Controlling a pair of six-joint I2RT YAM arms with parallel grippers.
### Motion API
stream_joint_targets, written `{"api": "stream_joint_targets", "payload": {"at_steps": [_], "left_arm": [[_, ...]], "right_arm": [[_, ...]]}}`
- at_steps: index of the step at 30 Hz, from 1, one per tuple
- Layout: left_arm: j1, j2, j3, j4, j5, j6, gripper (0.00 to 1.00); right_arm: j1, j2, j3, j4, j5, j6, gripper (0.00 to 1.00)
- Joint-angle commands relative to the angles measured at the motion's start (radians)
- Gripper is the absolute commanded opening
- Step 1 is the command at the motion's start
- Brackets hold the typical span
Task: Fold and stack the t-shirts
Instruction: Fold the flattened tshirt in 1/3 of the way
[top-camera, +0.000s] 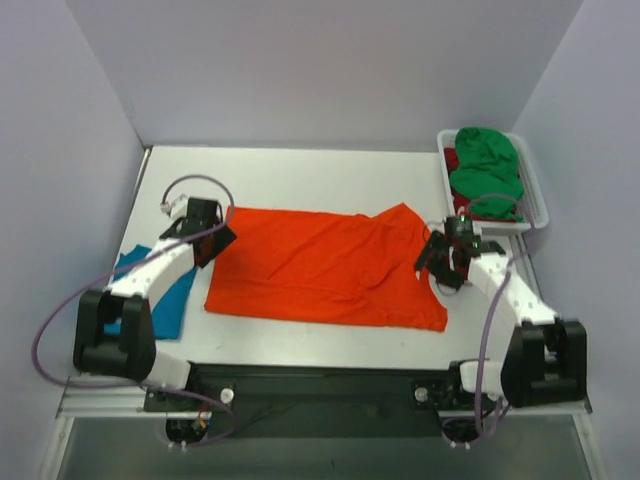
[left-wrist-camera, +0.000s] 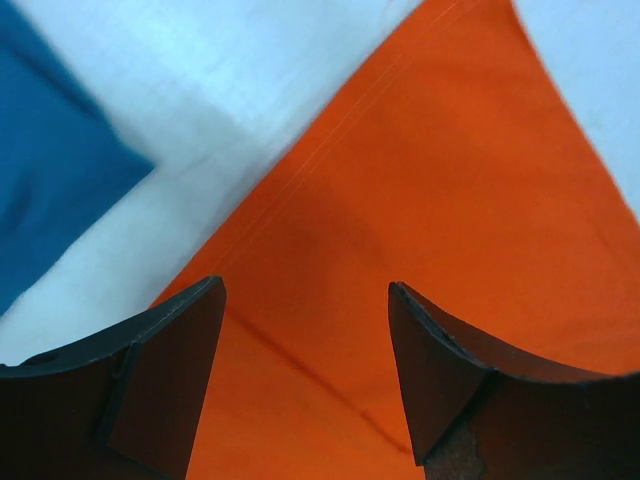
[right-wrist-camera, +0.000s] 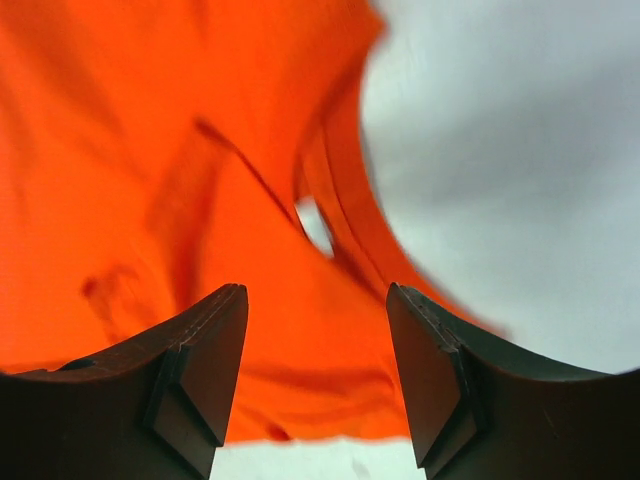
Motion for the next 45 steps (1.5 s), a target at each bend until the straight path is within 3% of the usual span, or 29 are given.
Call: {"api": "stream_joint_targets", "payload": {"at_steps": [1,8,18,23,27,32,40,44,45], "left_arm": [[0.002,-0.182,-0.091,-0.061,-0.047,-0.039,0.77],[0.019,-0.452,-0.356,-0.104,-0.083,-0.016,0.81],[0.019,-0.630,-0.456,-0.271,-0.065,-0.123,0.80],[0.017,-0.723,-0.541,-0.287,-0.051,-0.186,0.80],[0.016,-0.699,-0.587,-0.238,-0.005,-0.206,0.79],[0.016,-0.639,-0.636,-0.141,0.050,-0.220,0.67],[0.016,-0.579,-0.668,0.000,0.064,-0.206,0.53],[0.016,-0.550,-0.670,0.034,0.084,-0.199,0.35],[0.016,-0.543,-0.668,0.037,0.096,-0.197,0.25]], "right_arm": [[0.002,-0.189,-0.132,-0.031,-0.031,0.115,0.59],[0.002,-0.470,-0.369,-0.082,-0.097,0.239,0.62],[0.003,-0.764,-0.522,-0.189,-0.124,0.396,0.61],[0.002,-0.803,-0.553,-0.252,-0.091,0.488,0.62],[0.003,-0.709,-0.539,-0.260,-0.040,0.518,0.59],[0.002,-0.596,-0.531,-0.225,0.037,0.526,0.55],[0.000,-0.544,-0.531,-0.082,0.089,0.485,0.51],[0.000,-0.491,-0.536,-0.022,0.071,0.465,0.40],[0.000,-0.480,-0.535,-0.010,0.070,0.462,0.36]]}}
